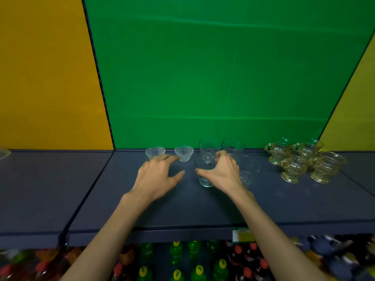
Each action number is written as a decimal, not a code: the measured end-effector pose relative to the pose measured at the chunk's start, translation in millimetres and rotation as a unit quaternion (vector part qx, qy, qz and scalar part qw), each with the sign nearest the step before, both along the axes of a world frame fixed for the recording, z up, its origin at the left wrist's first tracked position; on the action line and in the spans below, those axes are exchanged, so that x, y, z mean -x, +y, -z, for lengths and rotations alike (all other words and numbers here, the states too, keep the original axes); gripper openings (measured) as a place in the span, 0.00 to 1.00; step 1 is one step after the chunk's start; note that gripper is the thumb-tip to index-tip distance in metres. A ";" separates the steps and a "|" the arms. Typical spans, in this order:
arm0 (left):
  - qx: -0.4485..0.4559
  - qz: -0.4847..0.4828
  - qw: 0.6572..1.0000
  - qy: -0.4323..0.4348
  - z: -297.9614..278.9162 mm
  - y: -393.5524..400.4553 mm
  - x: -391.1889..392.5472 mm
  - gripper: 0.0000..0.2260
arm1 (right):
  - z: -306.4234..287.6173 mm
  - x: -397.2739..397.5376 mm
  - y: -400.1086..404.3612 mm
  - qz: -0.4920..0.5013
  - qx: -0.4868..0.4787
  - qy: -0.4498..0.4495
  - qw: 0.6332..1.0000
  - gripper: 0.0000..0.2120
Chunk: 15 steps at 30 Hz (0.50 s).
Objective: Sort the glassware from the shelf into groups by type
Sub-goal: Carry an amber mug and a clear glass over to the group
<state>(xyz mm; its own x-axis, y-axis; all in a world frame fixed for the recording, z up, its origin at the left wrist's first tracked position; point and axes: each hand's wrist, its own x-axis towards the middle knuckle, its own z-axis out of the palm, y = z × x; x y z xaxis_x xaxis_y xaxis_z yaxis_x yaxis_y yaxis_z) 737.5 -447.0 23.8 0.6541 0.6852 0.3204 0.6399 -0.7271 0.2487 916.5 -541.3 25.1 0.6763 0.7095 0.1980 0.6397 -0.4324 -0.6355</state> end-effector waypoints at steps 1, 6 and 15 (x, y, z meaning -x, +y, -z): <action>0.001 0.001 1.000 0.000 1.0 0.3 -0.1 0.25 | 2.3 -0.1 1.8 0.001 0.004 0.004 1.000 0.44; 0.005 -0.010 1.000 -0.002 2.4 0.9 -0.9 0.25 | 8.1 -6.6 5.3 -0.001 0.015 0.005 1.000 0.43; -0.004 -0.049 0.999 0.010 -2.7 -4.1 -3.2 0.25 | 5.9 -18.9 8.1 -0.045 0.051 -0.018 0.998 0.49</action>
<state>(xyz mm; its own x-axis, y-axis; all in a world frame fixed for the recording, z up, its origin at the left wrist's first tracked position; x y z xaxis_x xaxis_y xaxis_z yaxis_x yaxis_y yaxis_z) 740.7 -451.1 26.5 0.5905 0.7433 0.3144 0.7125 -0.6631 0.2296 935.4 -533.1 19.1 0.6030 0.7845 0.1448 0.7000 -0.4332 -0.5677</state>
